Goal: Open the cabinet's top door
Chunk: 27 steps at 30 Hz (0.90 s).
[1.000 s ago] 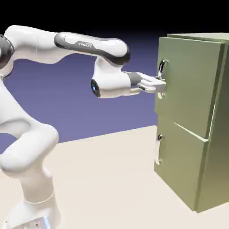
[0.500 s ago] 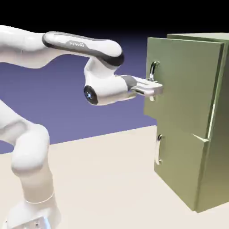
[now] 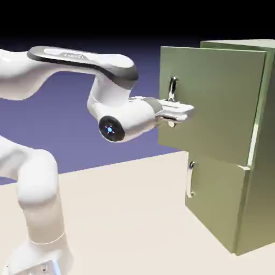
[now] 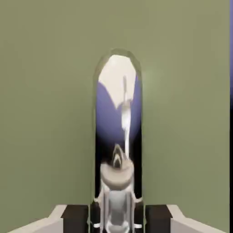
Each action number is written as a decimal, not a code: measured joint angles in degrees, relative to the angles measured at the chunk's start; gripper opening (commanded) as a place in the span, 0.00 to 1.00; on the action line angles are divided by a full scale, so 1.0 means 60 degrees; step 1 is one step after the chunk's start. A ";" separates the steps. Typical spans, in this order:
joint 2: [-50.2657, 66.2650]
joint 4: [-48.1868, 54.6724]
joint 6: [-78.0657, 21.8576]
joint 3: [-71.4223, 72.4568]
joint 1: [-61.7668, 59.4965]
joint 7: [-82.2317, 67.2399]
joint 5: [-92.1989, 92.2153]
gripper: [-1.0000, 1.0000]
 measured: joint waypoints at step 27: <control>0.4768 0.5342 -1.0913 -0.8381 0.2655 -0.0185 -0.6693 0.00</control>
